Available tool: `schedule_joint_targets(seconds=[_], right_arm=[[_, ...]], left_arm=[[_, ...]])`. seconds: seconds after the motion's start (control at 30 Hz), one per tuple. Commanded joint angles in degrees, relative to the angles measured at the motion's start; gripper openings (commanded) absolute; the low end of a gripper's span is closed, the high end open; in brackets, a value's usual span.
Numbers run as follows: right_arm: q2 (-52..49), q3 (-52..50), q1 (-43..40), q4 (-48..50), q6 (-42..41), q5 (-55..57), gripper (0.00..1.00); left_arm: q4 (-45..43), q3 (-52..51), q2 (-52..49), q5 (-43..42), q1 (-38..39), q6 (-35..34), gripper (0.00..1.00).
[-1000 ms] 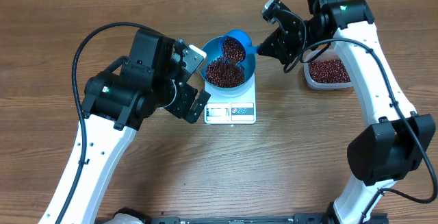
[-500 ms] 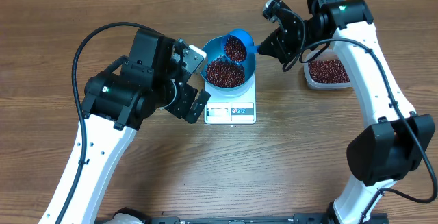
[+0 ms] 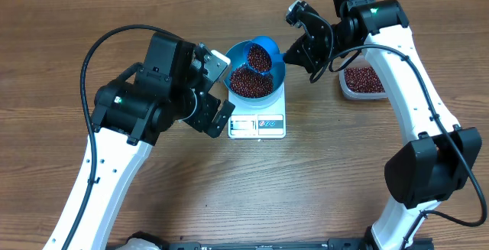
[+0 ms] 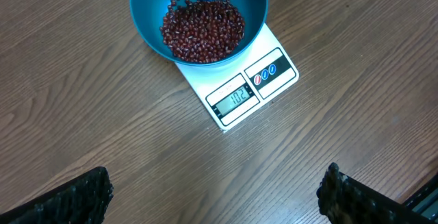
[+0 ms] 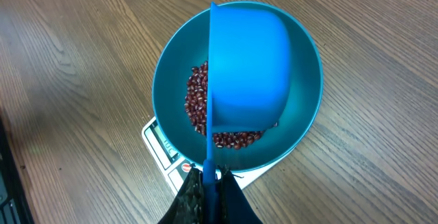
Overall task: Scoop item into bowl and weigh 150g on scale
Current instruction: 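Tilt the scoop to pour beans into the teal bowl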
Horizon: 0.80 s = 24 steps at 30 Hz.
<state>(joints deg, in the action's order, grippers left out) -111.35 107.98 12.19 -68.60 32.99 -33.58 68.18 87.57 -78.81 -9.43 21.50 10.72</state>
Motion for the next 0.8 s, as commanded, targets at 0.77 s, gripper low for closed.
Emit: schedule_joint_targets(seconds=[0.77], right_arm=[[2.2, 1.8, 1.3, 0.0, 1.1, 0.5, 0.04]], left_arm=[[0.2, 0.3, -0.3, -0.5, -0.1, 0.9, 0.99]])
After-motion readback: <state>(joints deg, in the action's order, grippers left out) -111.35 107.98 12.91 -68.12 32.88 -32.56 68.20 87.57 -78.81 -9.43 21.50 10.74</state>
